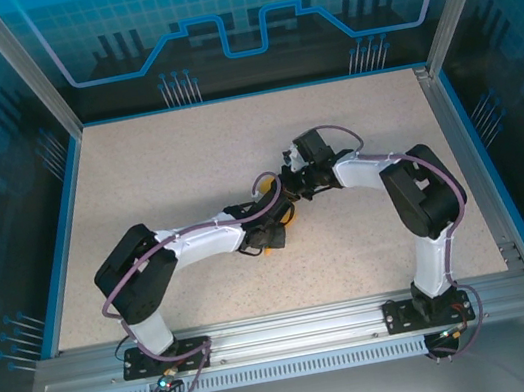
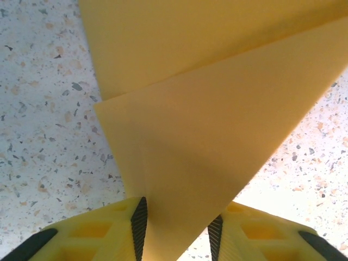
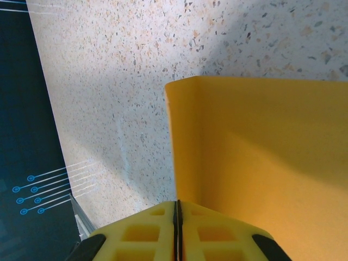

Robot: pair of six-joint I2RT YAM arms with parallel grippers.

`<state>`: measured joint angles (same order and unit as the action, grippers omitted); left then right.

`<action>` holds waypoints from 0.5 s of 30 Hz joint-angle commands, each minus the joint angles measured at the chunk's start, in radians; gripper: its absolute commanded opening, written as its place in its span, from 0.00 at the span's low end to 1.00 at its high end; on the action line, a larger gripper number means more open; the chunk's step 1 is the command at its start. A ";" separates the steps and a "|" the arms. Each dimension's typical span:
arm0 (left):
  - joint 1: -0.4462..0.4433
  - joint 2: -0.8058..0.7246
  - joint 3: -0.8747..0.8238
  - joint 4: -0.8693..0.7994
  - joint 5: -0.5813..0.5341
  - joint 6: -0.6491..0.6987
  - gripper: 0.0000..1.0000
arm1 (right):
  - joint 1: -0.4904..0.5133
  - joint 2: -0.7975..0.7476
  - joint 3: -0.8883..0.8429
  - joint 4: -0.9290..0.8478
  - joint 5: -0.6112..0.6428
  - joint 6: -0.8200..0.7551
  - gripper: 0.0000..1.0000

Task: Fold a paper plane with a square sheet of paper (pick it up from the middle)
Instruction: Fourth fold the wing at the center of the table.

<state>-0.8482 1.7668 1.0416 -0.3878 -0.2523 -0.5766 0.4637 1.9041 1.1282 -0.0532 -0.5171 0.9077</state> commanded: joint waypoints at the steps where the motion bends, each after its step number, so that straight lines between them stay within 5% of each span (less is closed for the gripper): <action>1: -0.008 0.012 0.015 -0.020 -0.034 0.004 0.36 | -0.013 0.013 0.030 -0.028 -0.022 -0.013 0.10; 15: -0.009 0.007 0.012 -0.015 -0.057 0.023 0.27 | -0.013 0.015 0.039 -0.043 -0.020 -0.020 0.08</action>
<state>-0.8482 1.7668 1.0416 -0.3882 -0.2852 -0.5728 0.4637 1.9045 1.1404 -0.0639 -0.5171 0.9035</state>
